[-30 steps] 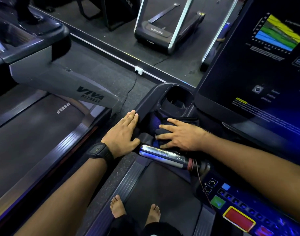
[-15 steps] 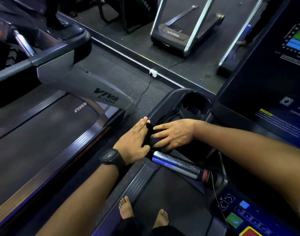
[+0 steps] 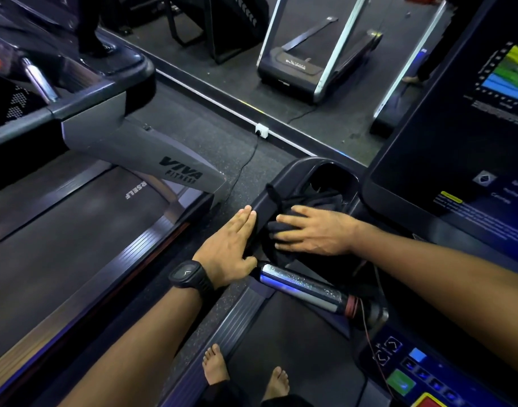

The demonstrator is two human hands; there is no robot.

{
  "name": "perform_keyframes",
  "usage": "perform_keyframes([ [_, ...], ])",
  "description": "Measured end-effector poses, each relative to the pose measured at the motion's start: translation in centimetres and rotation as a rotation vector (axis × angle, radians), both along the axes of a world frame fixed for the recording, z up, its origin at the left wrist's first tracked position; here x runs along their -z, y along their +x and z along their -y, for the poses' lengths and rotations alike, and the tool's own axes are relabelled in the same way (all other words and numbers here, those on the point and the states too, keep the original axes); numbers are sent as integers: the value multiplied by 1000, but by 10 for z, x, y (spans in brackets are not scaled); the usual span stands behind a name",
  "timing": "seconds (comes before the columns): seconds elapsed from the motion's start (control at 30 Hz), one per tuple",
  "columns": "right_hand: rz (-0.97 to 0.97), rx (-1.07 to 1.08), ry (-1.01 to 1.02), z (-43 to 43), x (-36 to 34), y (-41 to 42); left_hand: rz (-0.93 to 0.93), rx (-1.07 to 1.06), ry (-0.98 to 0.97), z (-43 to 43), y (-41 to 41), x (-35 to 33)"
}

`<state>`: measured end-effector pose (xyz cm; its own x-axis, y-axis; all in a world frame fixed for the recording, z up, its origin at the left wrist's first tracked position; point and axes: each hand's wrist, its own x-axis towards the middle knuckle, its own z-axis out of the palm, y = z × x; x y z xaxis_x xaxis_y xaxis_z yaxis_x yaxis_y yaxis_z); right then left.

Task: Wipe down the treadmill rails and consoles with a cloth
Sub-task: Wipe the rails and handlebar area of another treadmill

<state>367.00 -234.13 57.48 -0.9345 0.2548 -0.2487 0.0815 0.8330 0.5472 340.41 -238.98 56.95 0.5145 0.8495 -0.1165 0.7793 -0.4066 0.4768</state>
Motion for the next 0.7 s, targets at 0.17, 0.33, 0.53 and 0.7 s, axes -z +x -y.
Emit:
perform_keyframes([
  [0.17,72,-295,22,-15,5,-26,27,-32,-15,-2,-1,0],
  [0.33,118,-169,72,-14,6,-31,20,-34,-11,-2,-3,1],
  [0.53,210,88,81,-1,3,-19,-10,-16,13,-1,-2,3],
  [0.7,42,425,-72,17,-4,-6,-42,2,46,0,1,2],
])
